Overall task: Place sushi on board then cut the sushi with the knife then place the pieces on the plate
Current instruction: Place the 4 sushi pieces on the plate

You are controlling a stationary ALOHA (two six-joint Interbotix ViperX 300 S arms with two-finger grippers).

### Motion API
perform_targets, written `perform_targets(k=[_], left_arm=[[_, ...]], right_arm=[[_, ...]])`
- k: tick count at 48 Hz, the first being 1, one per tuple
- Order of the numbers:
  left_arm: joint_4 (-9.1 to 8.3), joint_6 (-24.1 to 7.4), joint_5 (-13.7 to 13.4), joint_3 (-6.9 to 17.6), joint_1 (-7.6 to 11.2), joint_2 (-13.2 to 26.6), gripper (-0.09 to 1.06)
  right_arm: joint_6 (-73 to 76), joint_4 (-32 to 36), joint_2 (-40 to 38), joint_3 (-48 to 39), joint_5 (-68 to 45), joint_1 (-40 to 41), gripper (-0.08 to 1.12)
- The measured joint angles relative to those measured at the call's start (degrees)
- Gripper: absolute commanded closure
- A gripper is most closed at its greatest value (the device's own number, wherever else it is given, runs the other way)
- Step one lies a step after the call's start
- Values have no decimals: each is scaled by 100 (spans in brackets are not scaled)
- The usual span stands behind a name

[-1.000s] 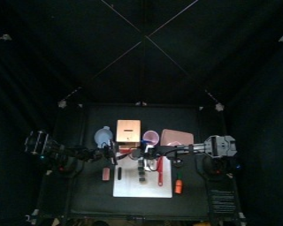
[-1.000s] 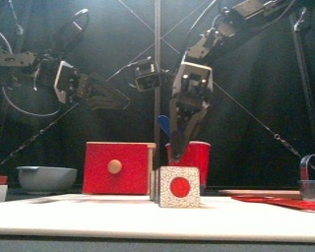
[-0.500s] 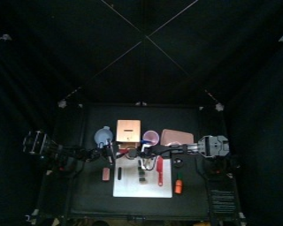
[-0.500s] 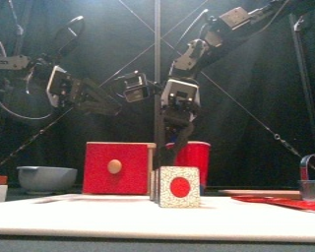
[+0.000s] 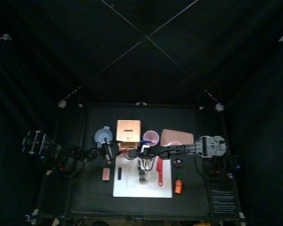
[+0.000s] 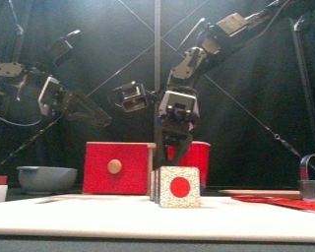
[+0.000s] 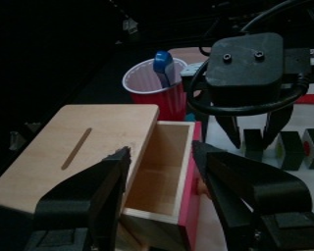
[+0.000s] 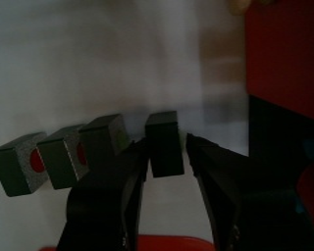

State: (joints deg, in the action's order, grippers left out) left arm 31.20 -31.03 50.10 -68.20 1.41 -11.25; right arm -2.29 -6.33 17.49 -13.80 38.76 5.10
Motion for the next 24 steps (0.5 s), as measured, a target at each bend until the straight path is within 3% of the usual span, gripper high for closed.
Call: perform_targets(k=[15,24], left_arm=[[0,0,0,-18,-9,0,9],[0,0,0,-26,-9,0,9]], right_arm=[[44,-44,-18,-44,0,0,45],[299,-114,-510,-387,158,0,45]])
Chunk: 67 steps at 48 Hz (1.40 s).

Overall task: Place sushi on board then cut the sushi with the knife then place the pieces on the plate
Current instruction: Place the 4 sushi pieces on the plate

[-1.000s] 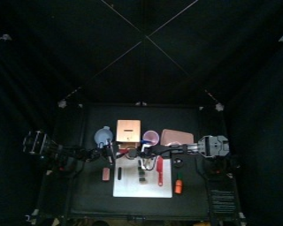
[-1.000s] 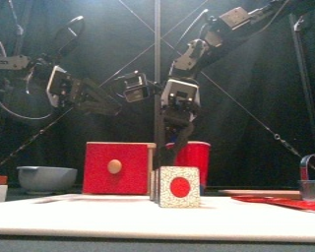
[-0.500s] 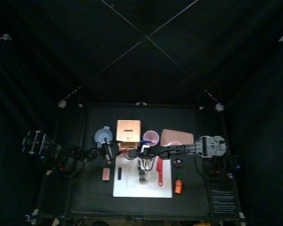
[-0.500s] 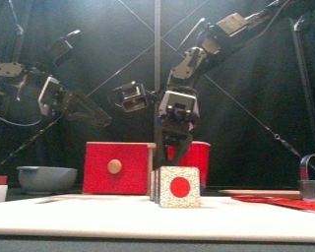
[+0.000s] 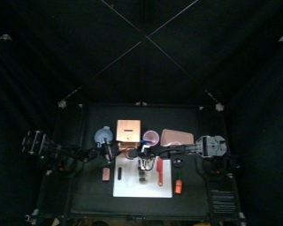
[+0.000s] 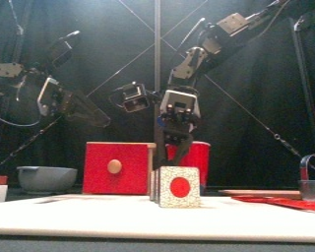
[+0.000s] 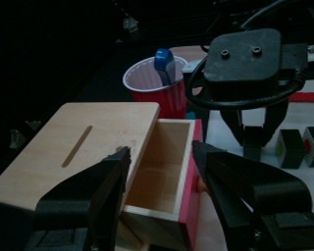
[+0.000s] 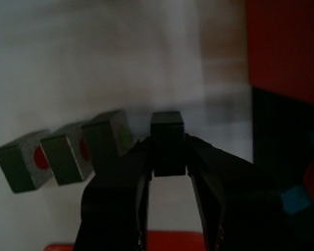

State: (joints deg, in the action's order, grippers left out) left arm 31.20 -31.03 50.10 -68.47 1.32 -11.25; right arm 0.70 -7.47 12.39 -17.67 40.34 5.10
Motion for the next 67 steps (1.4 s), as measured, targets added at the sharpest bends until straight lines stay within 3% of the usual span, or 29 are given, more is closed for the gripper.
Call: perform_targets(k=[16,28,41,58,67], left_arm=[[9,-35,0,0,0,-9,9],[-9,-26,0,26,0,0,9],[-114,-35,0,62,18,0,9],[-809,-35,0,35,18,0,9],[-932,-18,0,-62,18,-18,9]], right_arm=[[1415,62,-1978,-1521,79,176,45],[2979,492,-3041,-2698,-88,1143,45],[3841,870,-2786,-2751,-352,2206,43],[4614,1187,-2004,-2742,-923,2408,35],[4614,1125,-1714,-2707,-1222,2408,22]])
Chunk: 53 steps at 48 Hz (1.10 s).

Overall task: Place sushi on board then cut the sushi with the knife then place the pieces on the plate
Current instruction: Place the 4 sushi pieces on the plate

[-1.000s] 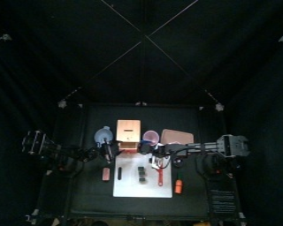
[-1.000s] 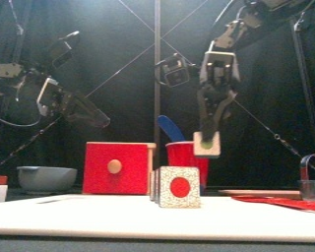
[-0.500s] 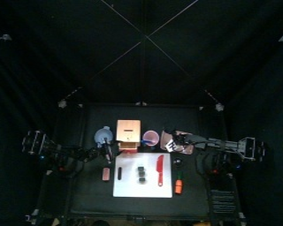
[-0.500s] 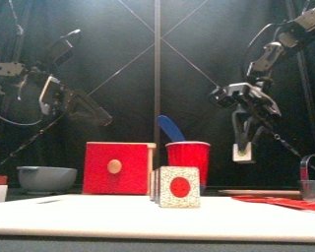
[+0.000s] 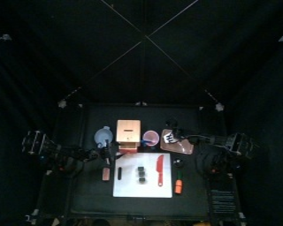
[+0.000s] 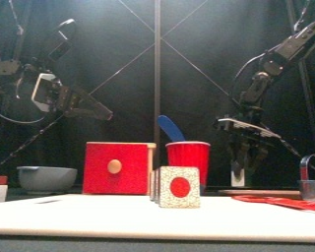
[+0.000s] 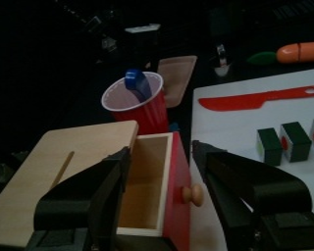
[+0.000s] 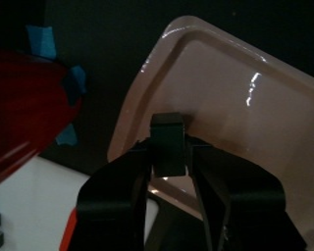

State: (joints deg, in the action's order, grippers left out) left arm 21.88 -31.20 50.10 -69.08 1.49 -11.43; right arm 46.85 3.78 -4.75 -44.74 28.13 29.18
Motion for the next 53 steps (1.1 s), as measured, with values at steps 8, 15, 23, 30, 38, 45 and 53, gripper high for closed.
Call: perform_targets(k=[8,15,23,30,38,45,53], left_arm=[[0,9,0,-35,9,-35,9],[0,18,0,-35,9,-53,9],[9,18,0,-35,9,-53,9],[18,44,0,-35,9,-53,9],[88,44,-9,9,9,-53,9],[185,62,-9,79,9,-53,9],[211,62,-9,167,9,-53,9]], right_arm=[[9,18,79,62,18,0,21],[0,79,62,158,132,-9,21],[-26,149,-281,255,475,-229,21],[-105,193,-650,308,861,-853,21],[-501,431,-747,431,1336,-1942,21],[-1063,255,-404,800,1573,-2663,21],[-1846,202,290,1573,1600,-2856,21]])
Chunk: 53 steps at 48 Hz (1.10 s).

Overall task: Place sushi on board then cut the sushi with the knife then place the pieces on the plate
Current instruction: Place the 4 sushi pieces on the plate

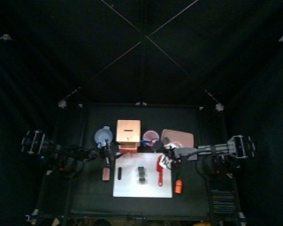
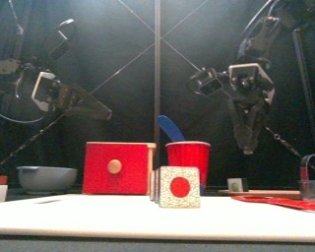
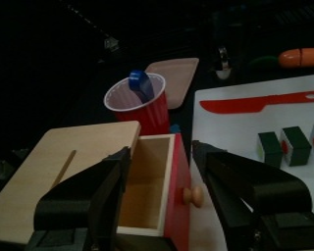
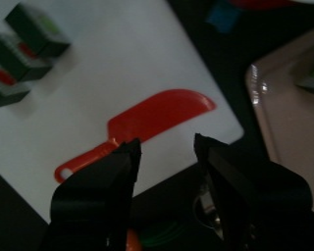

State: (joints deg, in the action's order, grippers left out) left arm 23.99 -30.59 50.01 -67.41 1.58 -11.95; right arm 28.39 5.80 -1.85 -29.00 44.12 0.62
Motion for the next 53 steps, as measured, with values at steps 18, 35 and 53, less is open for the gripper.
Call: perform_targets(k=[18,35,53], left_arm=[[299,0,0,88,-18,0,9],[923,-18,-9,-44,-9,0,9],[1195,-26,-18,-114,-26,0,9]], right_arm=[[-1758,-352,1547,1564,-97,-44,21],[-2127,-721,1819,1723,-237,-114,21],[-2136,-747,1881,1767,-334,-105,21]])
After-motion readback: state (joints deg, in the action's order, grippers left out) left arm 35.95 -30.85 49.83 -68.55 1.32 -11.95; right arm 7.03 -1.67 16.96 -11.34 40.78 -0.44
